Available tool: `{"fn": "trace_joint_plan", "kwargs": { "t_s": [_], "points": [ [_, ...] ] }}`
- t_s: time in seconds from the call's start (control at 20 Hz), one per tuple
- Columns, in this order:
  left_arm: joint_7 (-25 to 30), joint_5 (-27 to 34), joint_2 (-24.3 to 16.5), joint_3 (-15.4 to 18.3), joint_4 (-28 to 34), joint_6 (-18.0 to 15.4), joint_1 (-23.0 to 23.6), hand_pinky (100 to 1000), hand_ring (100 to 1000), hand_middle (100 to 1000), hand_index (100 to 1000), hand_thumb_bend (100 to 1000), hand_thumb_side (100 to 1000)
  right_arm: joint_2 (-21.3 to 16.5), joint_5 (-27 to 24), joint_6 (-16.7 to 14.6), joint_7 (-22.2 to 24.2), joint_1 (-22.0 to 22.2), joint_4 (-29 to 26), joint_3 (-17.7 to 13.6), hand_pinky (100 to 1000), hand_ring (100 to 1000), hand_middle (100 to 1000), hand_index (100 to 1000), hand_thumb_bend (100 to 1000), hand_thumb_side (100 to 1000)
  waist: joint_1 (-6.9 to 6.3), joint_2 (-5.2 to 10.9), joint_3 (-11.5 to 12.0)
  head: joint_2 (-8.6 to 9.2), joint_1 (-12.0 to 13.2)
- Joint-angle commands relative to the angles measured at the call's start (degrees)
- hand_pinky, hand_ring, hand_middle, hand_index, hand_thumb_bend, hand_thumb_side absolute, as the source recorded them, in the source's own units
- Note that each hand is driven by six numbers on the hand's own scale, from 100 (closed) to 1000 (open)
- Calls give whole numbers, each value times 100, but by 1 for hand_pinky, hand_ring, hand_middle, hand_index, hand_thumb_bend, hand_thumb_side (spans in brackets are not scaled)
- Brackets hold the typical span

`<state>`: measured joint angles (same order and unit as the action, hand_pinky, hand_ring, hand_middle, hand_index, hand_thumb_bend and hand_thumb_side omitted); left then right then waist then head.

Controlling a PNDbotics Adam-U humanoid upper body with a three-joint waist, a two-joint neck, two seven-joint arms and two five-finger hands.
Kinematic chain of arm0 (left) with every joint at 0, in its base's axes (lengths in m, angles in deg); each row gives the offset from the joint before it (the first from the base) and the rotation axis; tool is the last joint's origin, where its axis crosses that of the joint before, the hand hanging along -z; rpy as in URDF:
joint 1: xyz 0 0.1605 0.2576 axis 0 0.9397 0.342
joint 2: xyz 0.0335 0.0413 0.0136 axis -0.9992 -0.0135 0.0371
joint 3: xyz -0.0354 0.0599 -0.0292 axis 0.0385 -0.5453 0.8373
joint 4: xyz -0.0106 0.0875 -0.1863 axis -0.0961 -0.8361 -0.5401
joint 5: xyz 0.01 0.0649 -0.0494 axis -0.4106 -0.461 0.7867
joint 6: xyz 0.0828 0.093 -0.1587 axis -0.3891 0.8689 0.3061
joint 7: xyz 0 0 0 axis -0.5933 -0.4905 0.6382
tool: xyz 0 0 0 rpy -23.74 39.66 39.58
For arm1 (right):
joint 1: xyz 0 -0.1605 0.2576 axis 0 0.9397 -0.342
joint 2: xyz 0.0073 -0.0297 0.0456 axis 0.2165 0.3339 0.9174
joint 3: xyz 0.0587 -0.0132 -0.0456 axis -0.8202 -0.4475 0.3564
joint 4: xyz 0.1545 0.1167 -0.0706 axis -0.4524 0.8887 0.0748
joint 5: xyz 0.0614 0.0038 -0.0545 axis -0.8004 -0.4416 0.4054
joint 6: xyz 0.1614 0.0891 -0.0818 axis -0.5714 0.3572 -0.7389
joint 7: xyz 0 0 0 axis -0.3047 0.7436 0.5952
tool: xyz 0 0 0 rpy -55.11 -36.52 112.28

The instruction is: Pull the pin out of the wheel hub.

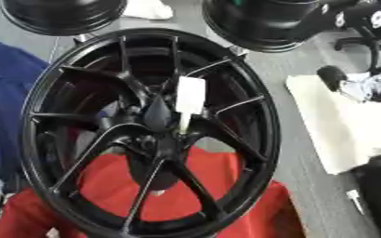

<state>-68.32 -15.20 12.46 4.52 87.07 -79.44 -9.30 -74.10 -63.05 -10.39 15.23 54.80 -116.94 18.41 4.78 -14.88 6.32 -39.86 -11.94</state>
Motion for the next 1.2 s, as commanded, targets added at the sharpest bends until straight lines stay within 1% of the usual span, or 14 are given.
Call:
{"fn": "trace_joint_plan", "kwargs": {
  "t_s": [0.05, 0.25, 0.45, 0.65, 0.8, 0.9, 1.05, 1.2],
  "points": [
    [-41, 7, -100, 46, 94, 42, 30, 616, 748, 625, 693, 100, 777, 104, -165, 333, 300, -305, -70, 130, 857, 833, 785, 837, 100, 345, 0, 170, -44, -77, 60],
    [-85, -2, -97, 65, 94, 77, 106, 616, 748, 625, 693, 100, 778, 402, -196, 795, 509, -669, -70, 324, 859, 836, 788, 838, 100, 353, 23, 240, -138, -132, 150],
    [-116, -11, -80, 80, 94, 115, 152, 616, 748, 624, 692, 100, 780, 654, -81, 987, 611, -875, -70, 486, 859, 837, 789, 836, 100, 353, 22, 259, -196, -132, 196],
    [-159, -28, -38, 103, 94, 169, 200, 615, 748, 624, 692, 100, 785, 894, 129, 1070, 654, -1041, -70, 638, 857, 836, 788, 833, 100, 333, 24, 247, -181, -103, 243],
    [-209, -37, 0, 129, 94, 220, 241, 615, 748, 624, 692, 100, 789, 1037, 273, 966, 681, -1108, -70, 753, 858, 838, 786, 830, 100, 314, 27, 233, -184, -49, 272],
    [-238, -48, 23, 145, 94, 250, 275, 614, 749, 623, 691, 100, 791, 1147, 340, 918, 721, -1133, -70, 795, 857, 836, 786, 833, 100, 336, 23, 227, -197, -9, 316],
    [-265, -61, 52, 156, 94, 284, 304, 614, 749, 624, 691, 100, 792, 1285, 462, 1041, 801, -1188, -70, 863, 858, 837, 787, 835, 100, 346, 23, 229, -208, 2, 397],
    [-278, -71, 69, 161, 94, 310, 327, 614, 749, 623, 691, 100, 794, 1348, 490, 1064, 853, -1224, -70, 924, 859, 838, 788, 835, 100, 349, 24, 229, -222, -15, 421]
  ]
}}
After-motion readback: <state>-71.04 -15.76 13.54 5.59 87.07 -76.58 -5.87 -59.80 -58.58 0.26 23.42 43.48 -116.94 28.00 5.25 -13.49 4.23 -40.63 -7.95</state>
